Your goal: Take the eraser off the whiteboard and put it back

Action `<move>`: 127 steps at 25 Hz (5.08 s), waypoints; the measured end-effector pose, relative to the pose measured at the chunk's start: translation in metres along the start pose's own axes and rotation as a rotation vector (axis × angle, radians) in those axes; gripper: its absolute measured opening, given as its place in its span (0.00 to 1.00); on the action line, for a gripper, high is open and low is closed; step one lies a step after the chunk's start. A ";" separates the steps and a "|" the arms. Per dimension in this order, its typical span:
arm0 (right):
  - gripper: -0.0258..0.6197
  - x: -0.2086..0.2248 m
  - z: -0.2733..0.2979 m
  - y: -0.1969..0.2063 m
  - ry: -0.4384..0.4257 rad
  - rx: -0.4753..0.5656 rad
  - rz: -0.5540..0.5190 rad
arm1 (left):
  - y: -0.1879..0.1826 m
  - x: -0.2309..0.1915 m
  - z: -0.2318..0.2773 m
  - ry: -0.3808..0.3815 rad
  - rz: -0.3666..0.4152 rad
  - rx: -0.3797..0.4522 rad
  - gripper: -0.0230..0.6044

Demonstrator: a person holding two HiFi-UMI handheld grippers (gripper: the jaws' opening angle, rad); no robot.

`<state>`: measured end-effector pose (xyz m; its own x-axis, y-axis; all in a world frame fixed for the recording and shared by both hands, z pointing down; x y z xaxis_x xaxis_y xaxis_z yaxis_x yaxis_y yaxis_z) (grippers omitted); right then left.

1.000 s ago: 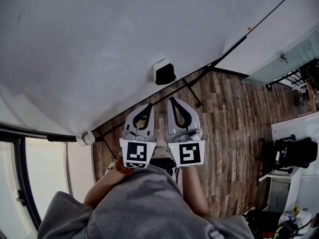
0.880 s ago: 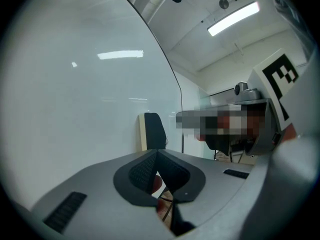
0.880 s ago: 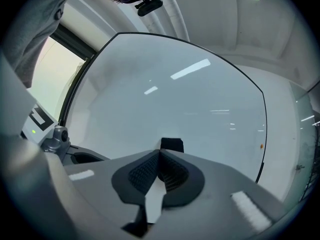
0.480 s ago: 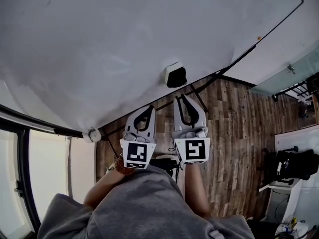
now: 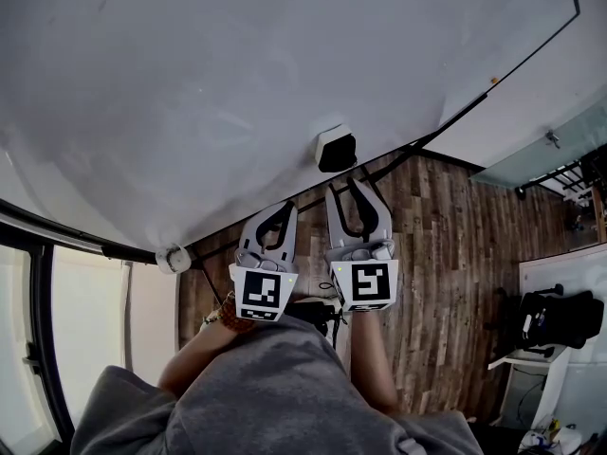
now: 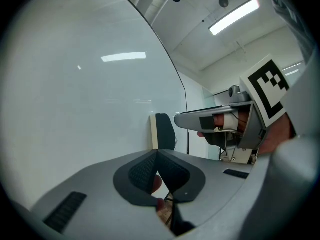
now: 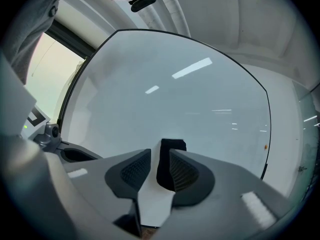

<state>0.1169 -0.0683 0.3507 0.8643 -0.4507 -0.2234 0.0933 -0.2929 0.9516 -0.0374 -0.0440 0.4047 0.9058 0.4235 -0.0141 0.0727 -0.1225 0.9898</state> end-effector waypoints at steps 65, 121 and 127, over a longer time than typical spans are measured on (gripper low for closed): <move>0.49 0.028 0.072 0.037 -0.049 -0.090 0.040 | 0.007 -0.022 0.049 -0.017 0.016 -0.004 0.05; 0.41 0.028 0.068 0.035 0.004 -0.091 0.050 | 0.007 -0.026 0.037 0.001 0.011 -0.013 0.05; 0.41 0.027 0.066 0.033 0.004 -0.092 0.043 | 0.006 -0.023 0.038 0.010 0.013 -0.016 0.05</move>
<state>0.1109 -0.1461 0.3617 0.8703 -0.4579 -0.1813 0.1010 -0.1944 0.9757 -0.0423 -0.0884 0.4061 0.9023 0.4311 0.0006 0.0537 -0.1136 0.9921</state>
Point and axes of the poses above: the fingertips, and each gripper's own axes: z forward along the fingers, x to its right, y out of its underside, the point moved 10 cm from there along -z, backward along the fingers, and after that the axes turned 12 degrees about x, right-handed, at the moved point
